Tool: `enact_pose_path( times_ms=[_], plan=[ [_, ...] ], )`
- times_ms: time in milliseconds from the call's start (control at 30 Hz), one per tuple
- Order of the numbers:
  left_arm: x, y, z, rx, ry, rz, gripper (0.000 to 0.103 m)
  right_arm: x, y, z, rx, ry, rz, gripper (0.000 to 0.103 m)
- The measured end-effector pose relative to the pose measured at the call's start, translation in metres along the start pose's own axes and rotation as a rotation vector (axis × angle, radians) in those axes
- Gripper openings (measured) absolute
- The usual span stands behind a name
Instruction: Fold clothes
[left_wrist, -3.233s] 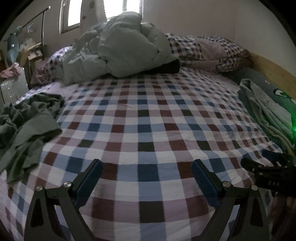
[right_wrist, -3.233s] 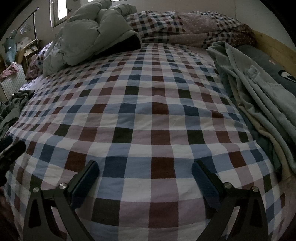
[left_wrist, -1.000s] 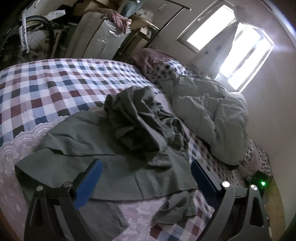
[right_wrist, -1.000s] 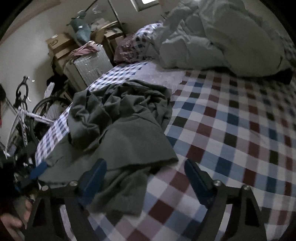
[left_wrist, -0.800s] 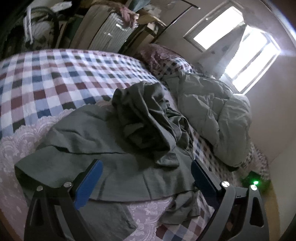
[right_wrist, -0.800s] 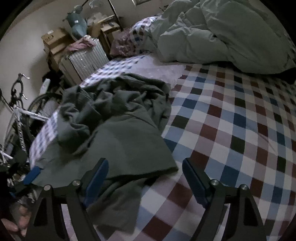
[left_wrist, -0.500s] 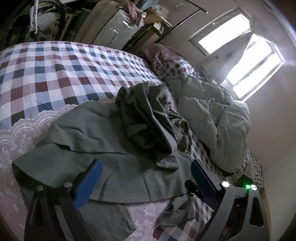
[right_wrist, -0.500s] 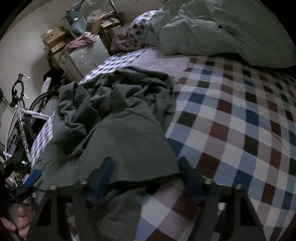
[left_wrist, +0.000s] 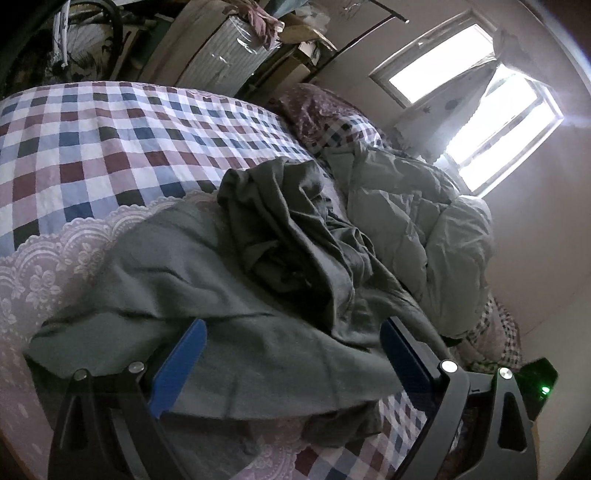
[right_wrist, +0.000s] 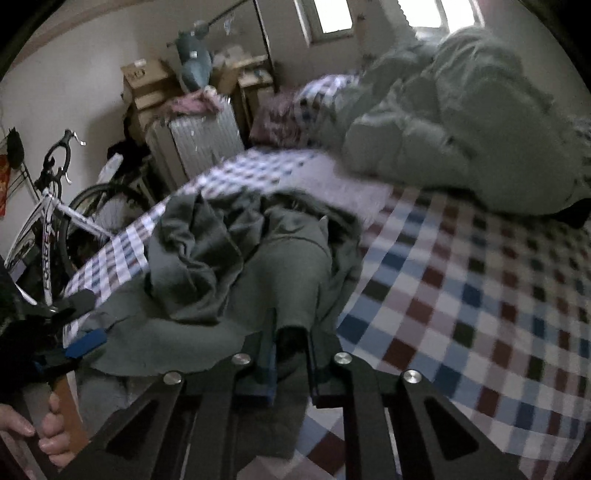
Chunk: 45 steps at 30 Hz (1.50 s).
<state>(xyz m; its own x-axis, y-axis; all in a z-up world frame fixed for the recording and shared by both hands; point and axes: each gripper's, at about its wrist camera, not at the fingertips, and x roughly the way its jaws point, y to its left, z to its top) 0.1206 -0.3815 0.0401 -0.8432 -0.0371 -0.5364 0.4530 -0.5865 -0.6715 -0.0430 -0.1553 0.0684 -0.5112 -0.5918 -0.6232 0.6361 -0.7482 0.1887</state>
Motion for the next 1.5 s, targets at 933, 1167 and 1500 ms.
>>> enact_pose_path(
  times_ms=[933,1167,1500],
  plan=[
    [0.026,-0.073,-0.036,0.203,0.118,-0.112,0.097,-0.245,-0.136,-0.076,0.246,-0.297,-0.260,0.010],
    [0.039,-0.138,-0.086,0.387,0.242,-0.263,0.097,-0.310,-0.184,-0.110,0.327,-0.330,-0.377,0.010],
    [0.069,-0.209,-0.178,0.624,0.456,-0.271,0.096,-0.364,-0.219,-0.164,0.440,-0.346,-0.435,0.010]
  ],
)
